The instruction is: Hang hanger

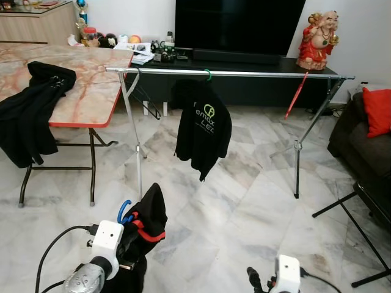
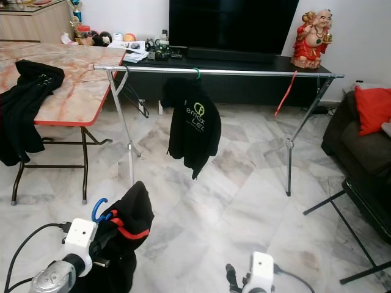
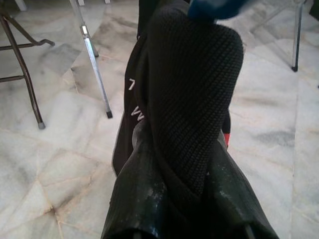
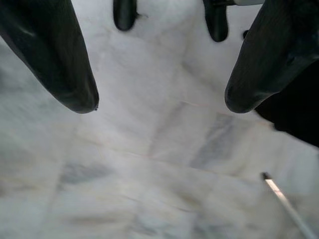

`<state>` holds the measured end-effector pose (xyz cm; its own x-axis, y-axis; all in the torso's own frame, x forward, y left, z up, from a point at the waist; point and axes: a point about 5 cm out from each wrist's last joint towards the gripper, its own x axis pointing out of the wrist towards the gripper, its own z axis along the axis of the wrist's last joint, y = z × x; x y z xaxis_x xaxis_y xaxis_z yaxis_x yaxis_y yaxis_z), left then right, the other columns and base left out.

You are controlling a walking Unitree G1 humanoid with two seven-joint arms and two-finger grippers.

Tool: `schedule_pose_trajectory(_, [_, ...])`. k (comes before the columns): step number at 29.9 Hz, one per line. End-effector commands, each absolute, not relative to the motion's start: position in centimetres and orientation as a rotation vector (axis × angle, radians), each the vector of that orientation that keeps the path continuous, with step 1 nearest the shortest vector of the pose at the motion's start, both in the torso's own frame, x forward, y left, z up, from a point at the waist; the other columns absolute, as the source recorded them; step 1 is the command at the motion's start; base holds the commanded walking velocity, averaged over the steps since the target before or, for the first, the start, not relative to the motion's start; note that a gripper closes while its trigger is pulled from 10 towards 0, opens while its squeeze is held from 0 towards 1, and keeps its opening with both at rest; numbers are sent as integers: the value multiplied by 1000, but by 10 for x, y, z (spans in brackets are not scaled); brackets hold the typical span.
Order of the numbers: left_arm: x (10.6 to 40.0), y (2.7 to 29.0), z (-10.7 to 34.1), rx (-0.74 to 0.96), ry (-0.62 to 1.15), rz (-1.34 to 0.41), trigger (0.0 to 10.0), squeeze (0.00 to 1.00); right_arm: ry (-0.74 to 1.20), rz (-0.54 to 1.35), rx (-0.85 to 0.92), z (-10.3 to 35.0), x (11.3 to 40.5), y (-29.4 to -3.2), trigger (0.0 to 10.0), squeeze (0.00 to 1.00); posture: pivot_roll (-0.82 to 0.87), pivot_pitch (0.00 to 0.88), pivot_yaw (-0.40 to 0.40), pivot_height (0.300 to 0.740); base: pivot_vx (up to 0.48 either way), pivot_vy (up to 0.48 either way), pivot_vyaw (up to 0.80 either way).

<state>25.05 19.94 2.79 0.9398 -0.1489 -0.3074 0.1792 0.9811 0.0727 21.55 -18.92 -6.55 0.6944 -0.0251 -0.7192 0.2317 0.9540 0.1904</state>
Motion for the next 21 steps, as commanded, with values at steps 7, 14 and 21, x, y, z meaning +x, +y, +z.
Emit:
schedule_pose_trajectory(7, [235, 205, 29, 84, 286, -161, 10000, 0, 868, -135, 227, -78, 196, -182, 10000, 0, 114, 0, -46, 740, 0, 0, 0])
schedule_pose_trajectory(14, [233, 204, 27, 86, 299, -167, 10000, 0, 883, -244, 206, -79, 186, -208, 10000, 0, 100, 0, -28, 740, 265, 0, 0])
schedule_pose_trajectory(21, [228, 200, 19, 82, 331, -191, 10000, 0, 891, -256, 249, -82, 181, -205, 10000, 0, 94, 0, -21, 740, 339, 0, 0])
